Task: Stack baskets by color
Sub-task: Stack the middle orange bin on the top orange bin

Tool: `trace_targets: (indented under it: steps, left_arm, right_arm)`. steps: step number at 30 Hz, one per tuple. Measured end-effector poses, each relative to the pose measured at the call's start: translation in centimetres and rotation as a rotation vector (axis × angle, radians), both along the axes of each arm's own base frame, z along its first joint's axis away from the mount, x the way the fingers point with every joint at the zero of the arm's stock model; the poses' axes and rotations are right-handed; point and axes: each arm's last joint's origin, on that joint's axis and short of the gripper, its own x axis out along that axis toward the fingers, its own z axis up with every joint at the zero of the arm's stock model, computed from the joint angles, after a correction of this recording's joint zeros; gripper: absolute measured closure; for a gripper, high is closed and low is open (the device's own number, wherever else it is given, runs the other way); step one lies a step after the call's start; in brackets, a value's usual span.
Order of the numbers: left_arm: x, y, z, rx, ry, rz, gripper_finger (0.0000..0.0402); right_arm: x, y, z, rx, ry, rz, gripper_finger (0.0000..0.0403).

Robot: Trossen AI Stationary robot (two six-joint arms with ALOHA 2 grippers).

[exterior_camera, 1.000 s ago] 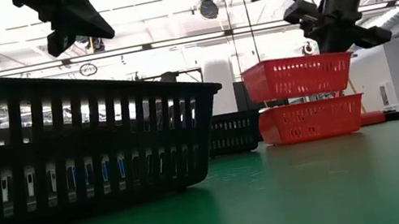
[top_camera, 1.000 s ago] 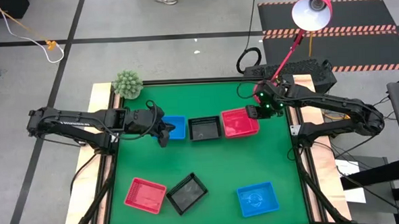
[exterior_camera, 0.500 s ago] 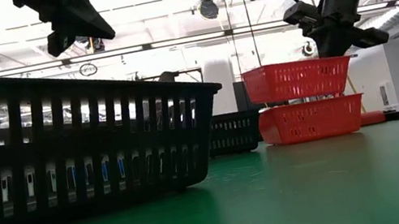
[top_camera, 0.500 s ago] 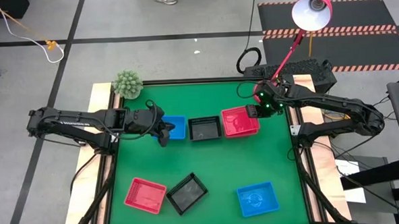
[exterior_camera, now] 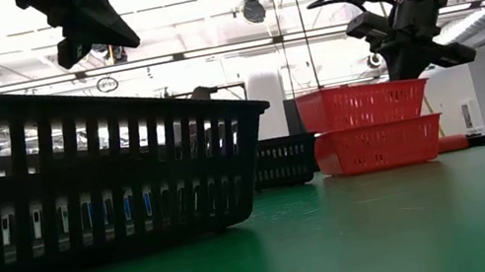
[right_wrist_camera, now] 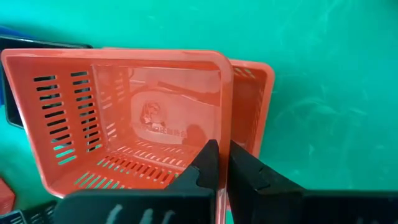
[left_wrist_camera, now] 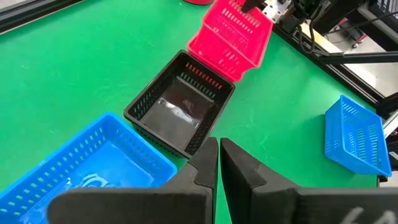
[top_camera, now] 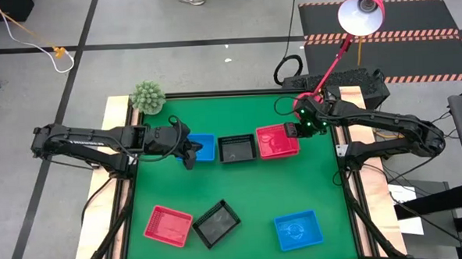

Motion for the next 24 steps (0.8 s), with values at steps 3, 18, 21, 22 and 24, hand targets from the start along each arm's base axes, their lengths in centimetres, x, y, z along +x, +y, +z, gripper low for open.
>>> trace_targets:
  steps: [3,18,21,22,24]
  left_arm:
    - [0.00,0.00,0.00,0.003,0.001,-0.002,0.0383]
    - [-0.01,0.00,0.01,0.008,0.001,-0.005,0.0383]
    - [0.00,0.00,0.00,0.008,0.002,-0.005,0.0383]
    - [0.00,0.00,0.00,0.008,0.002,-0.005,0.0383]
    - [0.00,0.00,0.00,0.008,0.002,-0.005,0.0383]
  right_arm:
    - [-0.03,0.01,-0.01,0.000,0.003,0.002,0.0396]
    - [-0.03,0.01,-0.02,0.003,0.004,-0.008,0.0396]
    - [-0.03,0.01,-0.02,0.003,0.004,-0.005,0.0396]
    - [-0.03,0.02,-0.02,0.004,0.004,-0.005,0.0396]
    - [-0.03,0.02,-0.02,0.004,0.004,-0.004,0.0396]
